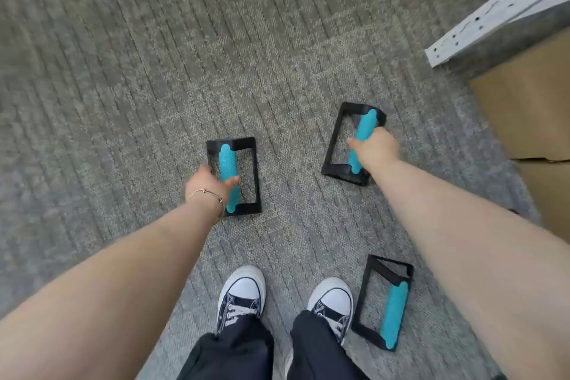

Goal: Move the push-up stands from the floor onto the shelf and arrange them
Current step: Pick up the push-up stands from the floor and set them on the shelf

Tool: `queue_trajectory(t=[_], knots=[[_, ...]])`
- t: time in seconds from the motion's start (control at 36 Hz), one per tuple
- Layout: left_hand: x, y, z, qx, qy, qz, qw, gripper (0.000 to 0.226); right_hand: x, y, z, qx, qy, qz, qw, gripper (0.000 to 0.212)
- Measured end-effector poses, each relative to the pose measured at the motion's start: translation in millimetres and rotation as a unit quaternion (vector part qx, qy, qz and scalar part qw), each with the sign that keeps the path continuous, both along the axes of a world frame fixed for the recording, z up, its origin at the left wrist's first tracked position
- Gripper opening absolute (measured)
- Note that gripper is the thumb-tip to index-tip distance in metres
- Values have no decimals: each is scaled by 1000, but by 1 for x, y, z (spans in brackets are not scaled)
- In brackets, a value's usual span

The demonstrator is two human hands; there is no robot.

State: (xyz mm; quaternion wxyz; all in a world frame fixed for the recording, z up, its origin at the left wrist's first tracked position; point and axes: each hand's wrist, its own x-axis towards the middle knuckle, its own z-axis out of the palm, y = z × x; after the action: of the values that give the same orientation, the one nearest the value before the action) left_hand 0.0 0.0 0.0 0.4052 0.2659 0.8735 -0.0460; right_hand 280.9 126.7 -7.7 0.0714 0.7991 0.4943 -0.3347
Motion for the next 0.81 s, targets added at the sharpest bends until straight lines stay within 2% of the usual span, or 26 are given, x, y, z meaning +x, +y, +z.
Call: queue_trajectory(t=[0.11,0.19,0.36,0.47,0.67,0.81], knots=[[2,-2,-11,17,-24,44,999,67,2,2,-9,16,-20,-61,998,46],[6,-3,-18,41,-29,73,996,56,8,0,-20,1,17,-92,996,44],[6,-7,-21,87,-51,108,989,51,15,-11,-32,15,104,-156,982,35],[12,-5,-10,97,-61,95,989,46,17,-16,-21,20,126,-167,978,30],[35,3,70,106,-77,92,987,47,23,-44,64,-2,134,-154,979,21],[57,12,171,99,-87,39,991,45,30,-79,169,-14,174,-207,963,29]])
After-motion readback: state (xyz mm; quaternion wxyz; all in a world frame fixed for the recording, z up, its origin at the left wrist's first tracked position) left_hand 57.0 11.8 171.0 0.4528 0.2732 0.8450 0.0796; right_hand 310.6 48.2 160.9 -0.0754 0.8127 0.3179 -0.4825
